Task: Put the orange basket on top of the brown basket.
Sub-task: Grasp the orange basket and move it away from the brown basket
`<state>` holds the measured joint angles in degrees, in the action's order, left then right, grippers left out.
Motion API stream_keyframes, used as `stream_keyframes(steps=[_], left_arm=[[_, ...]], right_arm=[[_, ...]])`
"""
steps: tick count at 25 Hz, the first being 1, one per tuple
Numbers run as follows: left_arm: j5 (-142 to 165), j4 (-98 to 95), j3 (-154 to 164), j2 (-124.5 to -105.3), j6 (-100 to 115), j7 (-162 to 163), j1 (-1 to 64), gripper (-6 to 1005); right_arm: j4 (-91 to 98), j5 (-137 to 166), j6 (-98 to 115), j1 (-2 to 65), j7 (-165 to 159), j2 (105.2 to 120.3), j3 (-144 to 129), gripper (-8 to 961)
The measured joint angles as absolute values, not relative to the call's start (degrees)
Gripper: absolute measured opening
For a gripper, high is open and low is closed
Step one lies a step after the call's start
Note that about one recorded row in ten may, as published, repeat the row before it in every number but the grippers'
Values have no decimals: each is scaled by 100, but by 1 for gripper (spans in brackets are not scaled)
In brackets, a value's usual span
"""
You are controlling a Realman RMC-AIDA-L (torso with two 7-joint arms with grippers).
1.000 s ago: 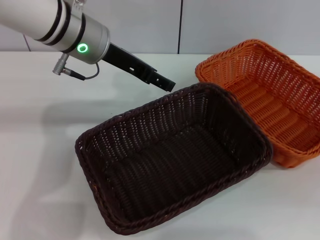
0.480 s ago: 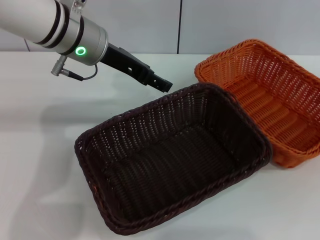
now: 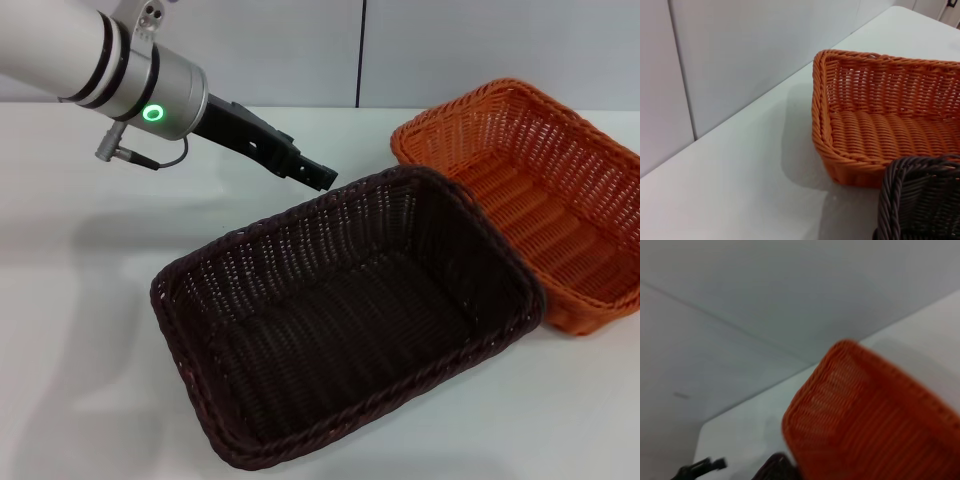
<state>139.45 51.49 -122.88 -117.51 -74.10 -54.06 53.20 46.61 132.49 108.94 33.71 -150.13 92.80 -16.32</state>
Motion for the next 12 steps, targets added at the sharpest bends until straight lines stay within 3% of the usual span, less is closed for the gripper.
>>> stream_keyframes(steps=[12], left_arm=[[13756, 5105, -12309, -11696, -7213, -5514, 5274, 864]], right_arm=[[3996, 13627, 10899, 3521, -16078, 9228, -2131, 778]])
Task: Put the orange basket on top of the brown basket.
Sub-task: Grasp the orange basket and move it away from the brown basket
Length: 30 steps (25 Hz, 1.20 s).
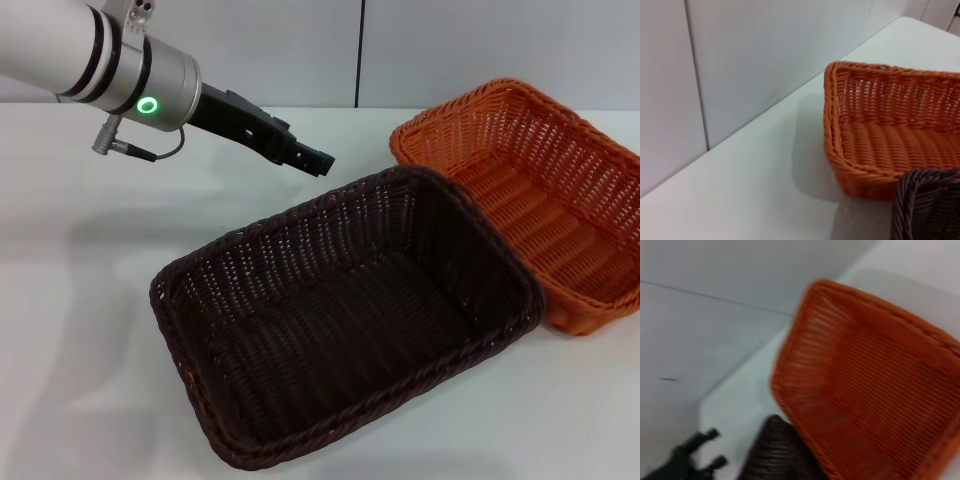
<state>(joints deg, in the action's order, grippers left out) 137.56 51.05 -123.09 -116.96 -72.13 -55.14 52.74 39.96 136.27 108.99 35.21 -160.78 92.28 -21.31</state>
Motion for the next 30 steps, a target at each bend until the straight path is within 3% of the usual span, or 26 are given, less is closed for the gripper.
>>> stream_keyframes(steps=[10, 21, 30], left_arm=[[13411, 4919, -12298, -11660, -7185, -5733, 5187, 864], [13357, 4780, -12305, -11650, -7242, -5739, 5116, 864], [13350, 4694, -12305, -11580, -7207, -5741, 5123, 864]], right_arm=[[3716, 14418, 10669, 3991, -16404, 9370, -2805, 777], [3409, 14386, 9816, 4146, -16436, 9762, -3157, 775], [3244, 14400, 9353, 4104, -16409, 9869, -3189, 774]])
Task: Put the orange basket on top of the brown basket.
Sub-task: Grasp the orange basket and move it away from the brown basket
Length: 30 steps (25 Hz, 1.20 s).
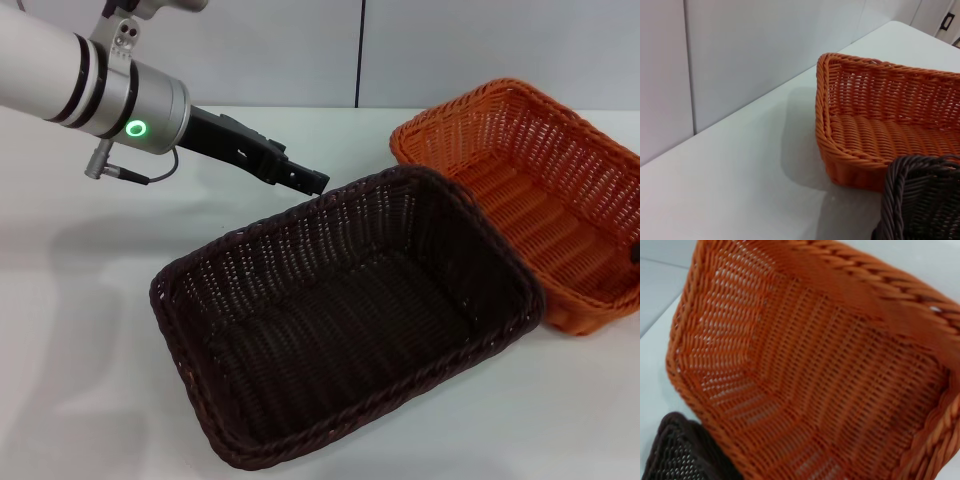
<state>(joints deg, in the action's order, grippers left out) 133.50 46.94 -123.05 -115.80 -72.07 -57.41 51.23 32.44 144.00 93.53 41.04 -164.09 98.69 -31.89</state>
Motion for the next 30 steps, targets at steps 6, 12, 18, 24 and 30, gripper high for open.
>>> stream_keyframes(steps=[6, 12, 18, 24, 30], left_arm=[[13340, 4586, -12340, -11564, -7190, -5796, 5157, 864], [13340, 4545, -12363, -11541, -7140, -5799, 5163, 864], [13328, 4518, -12366, -11539, -7108, -5809, 5159, 864], [13328, 4492, -12366, -11539, -7088, -5809, 5164, 864], [13328, 4470, -12366, -11539, -7059, -5810, 5168, 864]], right_arm=[[3244, 14374, 9154, 4110, -16321, 10026, -3188, 773], [3318, 14374, 8997, 4088, -16149, 10080, -3167, 691], [3327, 14377, 8931, 4032, -16111, 10053, -3156, 473], [3332, 14373, 8888, 3954, -16030, 10066, -3153, 329], [3437, 14371, 8726, 3782, -16007, 10098, -3150, 269]])
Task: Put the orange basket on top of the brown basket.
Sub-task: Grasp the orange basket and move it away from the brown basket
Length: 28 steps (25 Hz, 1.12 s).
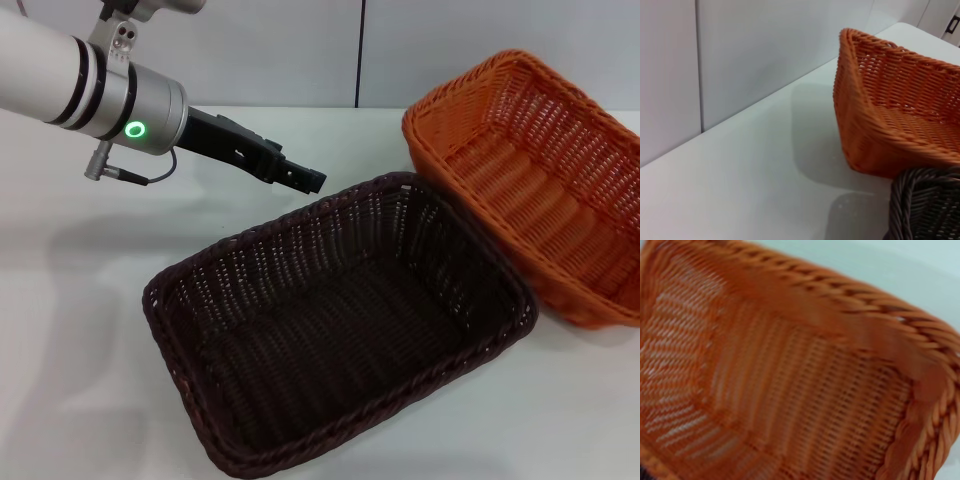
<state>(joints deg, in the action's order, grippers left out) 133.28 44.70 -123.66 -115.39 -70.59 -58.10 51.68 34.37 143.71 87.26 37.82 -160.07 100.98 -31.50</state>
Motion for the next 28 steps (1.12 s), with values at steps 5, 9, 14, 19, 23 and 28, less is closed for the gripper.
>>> stream_keyframes(steps=[5, 9, 14, 19, 23, 28], left_arm=[[13328, 4452, -12377, -11543, -7040, -5848, 5168, 864], [13325, 4450, -12479, -11556, -7002, -5865, 5163, 864], [13237, 4433, -12738, -11583, -6876, -5994, 5120, 864], [13131, 4400, -12949, -11618, -6789, -6168, 5102, 864], [13062, 4400, -13004, -11679, -6554, -6241, 5065, 864], [12892, 4413, -13193, -11745, -6460, -6450, 5037, 864]], right_arm=[[3762, 14096, 8375, 3485, -15986, 10244, -3066, 252], [3841, 13577, 8030, 3260, -15803, 10325, -3049, 234], [3769, 13052, 7533, 3131, -15329, 10497, -3050, 216], [3761, 12873, 7086, 3101, -15001, 10710, -3024, 220], [3762, 12590, 6763, 3049, -14671, 10864, -2824, 224], [3719, 11956, 6374, 2933, -14260, 10921, -2761, 228]])
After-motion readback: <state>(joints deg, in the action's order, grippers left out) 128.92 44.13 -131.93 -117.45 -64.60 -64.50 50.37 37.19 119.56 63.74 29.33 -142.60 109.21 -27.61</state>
